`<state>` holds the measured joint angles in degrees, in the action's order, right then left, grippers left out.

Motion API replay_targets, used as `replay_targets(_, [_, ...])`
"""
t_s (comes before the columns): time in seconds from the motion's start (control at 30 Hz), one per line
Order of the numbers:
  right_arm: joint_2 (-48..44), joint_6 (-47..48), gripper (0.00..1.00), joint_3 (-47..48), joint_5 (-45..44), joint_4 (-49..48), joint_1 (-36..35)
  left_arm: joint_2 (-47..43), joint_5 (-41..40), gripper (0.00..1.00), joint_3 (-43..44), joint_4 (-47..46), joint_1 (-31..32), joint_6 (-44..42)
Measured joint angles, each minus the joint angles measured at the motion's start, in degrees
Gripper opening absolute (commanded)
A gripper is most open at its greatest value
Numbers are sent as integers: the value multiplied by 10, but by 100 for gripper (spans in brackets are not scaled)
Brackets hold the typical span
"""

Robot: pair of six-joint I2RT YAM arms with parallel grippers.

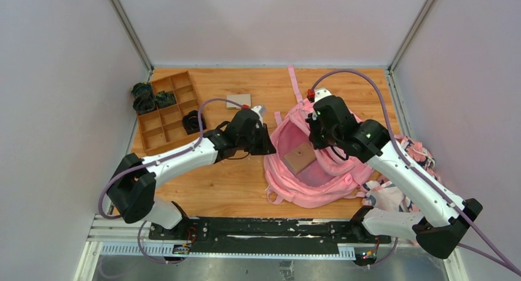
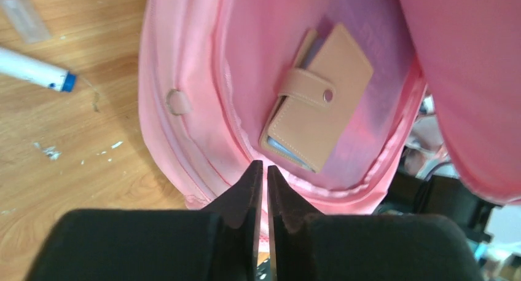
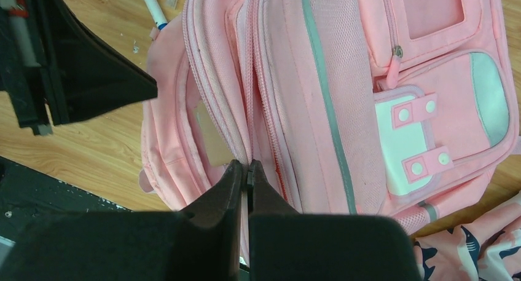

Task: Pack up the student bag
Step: Place the personal item in the student bag, then pick up the personal item from the center of the board.

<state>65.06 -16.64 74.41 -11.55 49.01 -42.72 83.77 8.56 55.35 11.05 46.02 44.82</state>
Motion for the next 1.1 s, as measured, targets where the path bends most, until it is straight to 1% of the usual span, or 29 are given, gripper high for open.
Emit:
replay_targets(0.1, [-6, 0, 0, -4, 0, -1, 0, -19, -6, 10, 0, 5, -17, -7])
replay_targets(0.27, [-14, 0, 0, -8, 0, -1, 0, -31, -18, 20, 15, 30, -39, -27])
replay_targets(0.3, [-15, 0, 0, -9, 0, -2, 0, -31, -19, 25, 16, 31, -49, -30])
replay_targets(0.33, [-16, 0, 0, -9, 0, -2, 0, -32, -20, 34, 17, 33, -67, -31])
replay_targets(0.47, [-19, 0, 0, -14, 7, -3, 0, -19, -50, 58, 34, 54, -158, -46])
replay_targets(0.53, [-19, 0, 0, -16, 11, -5, 0, 10, -61, 66, 62, 58, -201, -49])
replay_targets(0.63, [-20, -1, 0, -23, 16, -10, 0, 69, -68, 76, 105, 57, -240, -43])
replay_targets(0.7, [-22, -1, 0, -27, 20, -13, 0, 110, -72, 79, 128, 53, -255, -34])
replay_targets(0.87, [-30, -3, 0, -44, 24, -22, 0, 216, -108, 81, 185, 50, -268, 24])
replay_targets(0.9, [-33, -3, 1, -53, 26, -27, 0, 231, -116, 81, 195, 50, -268, 37])
replay_targets(0.93, [-36, -5, 11, -66, 30, -33, 0, 249, -124, 81, 208, 50, -268, 52])
replay_targets(1.0, [-44, -11, 49, -102, 47, -49, 0, 274, -135, 81, 227, 49, -268, 77])
replay_targets(1.03, [-46, -16, 56, -118, 57, -57, 0, 286, -142, 81, 237, 47, -268, 91])
replay_targets(1.07, [-48, -20, 61, -138, 72, -66, 0, 293, -147, 81, 242, 45, -268, 102])
replay_targets(1.1, [-48, -18, 63, -158, 89, -70, 0, 299, -153, 81, 245, 40, -268, 116])
